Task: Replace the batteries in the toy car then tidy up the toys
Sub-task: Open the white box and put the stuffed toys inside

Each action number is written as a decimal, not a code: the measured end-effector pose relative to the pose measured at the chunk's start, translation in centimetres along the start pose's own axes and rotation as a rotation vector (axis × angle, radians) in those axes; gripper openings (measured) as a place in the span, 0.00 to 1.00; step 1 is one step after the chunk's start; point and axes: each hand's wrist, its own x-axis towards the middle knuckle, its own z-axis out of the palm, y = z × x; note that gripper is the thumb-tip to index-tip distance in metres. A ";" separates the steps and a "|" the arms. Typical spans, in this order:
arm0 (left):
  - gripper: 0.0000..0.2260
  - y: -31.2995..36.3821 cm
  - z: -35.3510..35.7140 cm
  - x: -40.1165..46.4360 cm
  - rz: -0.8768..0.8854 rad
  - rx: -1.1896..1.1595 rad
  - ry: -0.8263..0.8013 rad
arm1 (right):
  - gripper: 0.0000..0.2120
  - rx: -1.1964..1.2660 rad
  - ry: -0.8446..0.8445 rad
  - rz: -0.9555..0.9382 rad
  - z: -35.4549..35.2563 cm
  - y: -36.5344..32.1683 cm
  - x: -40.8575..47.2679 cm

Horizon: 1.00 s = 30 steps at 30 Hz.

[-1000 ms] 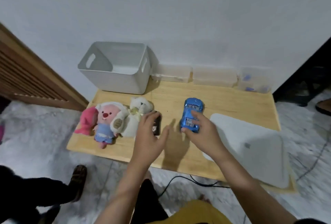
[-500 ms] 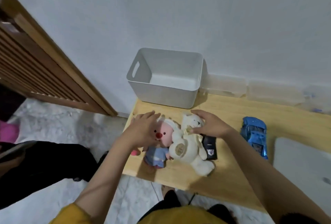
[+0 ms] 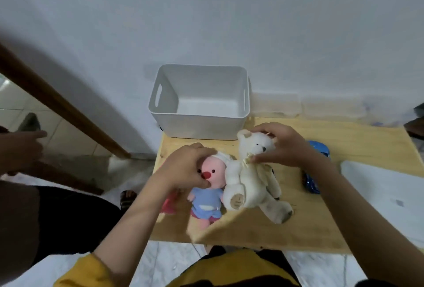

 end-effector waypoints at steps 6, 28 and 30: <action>0.35 2.5 -8.4 0.0 0.019 -0.111 0.187 | 0.37 -0.040 0.116 -0.041 -7.5 -6.1 -0.2; 0.32 -6.9 -11.5 14.8 -0.019 0.055 0.207 | 0.37 -0.367 0.180 -0.122 -3.9 -6.6 16.8; 0.33 -7.5 -9.8 16.1 -0.033 0.101 0.077 | 0.34 -0.442 0.141 -0.125 -2.3 -6.0 17.5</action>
